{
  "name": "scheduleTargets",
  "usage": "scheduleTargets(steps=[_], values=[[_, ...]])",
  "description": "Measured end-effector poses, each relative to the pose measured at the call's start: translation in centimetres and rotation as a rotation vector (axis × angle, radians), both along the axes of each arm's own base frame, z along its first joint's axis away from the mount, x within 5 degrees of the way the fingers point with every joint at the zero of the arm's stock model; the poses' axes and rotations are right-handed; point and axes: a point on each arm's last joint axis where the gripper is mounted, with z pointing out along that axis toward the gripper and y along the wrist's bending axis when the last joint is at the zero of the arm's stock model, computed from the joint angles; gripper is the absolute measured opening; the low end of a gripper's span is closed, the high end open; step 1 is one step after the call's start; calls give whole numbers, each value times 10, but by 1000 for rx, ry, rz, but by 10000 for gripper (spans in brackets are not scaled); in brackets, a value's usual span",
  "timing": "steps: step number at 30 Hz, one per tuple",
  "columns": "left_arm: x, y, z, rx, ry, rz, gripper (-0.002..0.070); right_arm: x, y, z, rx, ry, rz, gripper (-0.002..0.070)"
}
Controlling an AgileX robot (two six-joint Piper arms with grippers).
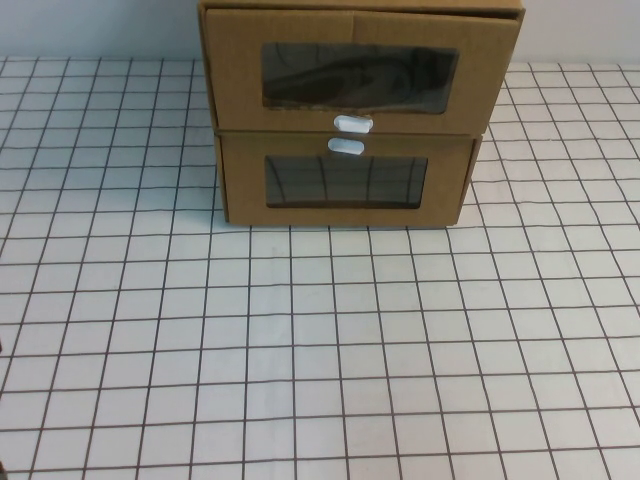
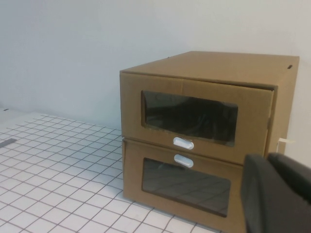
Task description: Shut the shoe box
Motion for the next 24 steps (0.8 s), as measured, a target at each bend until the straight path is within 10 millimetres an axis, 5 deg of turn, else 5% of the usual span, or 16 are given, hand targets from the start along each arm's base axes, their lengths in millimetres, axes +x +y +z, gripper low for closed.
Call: scheduleTargets(steps=[16, 24], values=[[-7, 6, -5, 23, -103, 54, -5, 0, 0, 0, 1, 0, 0, -14], [-15, 17, -61, 1, -168, 174, -5, 0, 0, 0, 0, 2, 0, -14]])
